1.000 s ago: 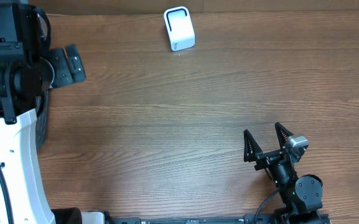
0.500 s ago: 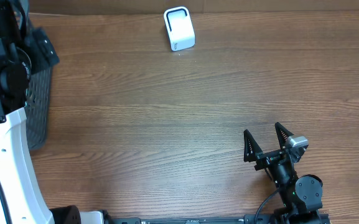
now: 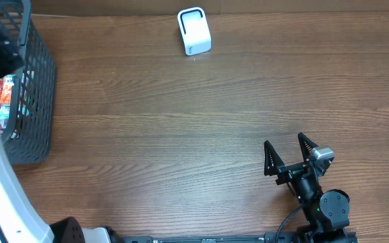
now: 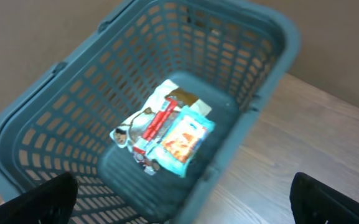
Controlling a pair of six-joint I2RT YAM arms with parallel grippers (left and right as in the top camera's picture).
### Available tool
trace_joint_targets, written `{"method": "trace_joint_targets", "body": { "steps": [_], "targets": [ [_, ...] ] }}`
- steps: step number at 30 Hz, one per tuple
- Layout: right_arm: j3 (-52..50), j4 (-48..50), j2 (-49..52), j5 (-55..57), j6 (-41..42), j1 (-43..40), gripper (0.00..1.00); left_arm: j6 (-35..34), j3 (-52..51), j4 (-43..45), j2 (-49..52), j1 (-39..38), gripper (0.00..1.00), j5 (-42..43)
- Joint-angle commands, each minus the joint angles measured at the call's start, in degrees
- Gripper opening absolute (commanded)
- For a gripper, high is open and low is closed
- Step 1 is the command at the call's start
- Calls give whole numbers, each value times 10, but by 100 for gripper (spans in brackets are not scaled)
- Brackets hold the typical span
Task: Scan the item barcode
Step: 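Lower the left gripper into the basket and grasp the teal wipes packet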
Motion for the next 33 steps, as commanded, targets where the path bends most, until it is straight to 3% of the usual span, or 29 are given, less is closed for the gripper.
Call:
{"method": "trace_joint_targets", "body": {
  "steps": [1, 13, 27, 33],
  "targets": [
    [-6, 1, -5, 1, -4, -1, 100, 36, 3, 3, 30, 54, 100, 72],
    [-6, 1, -5, 1, -4, -1, 100, 158, 3, 22, 137, 182, 99, 284],
    [-6, 1, -5, 1, -4, -1, 100, 262, 3, 26, 238, 197, 100, 339],
    [-6, 1, -5, 1, -4, -1, 100, 268, 3, 26, 268, 198, 100, 339]
  ]
}}
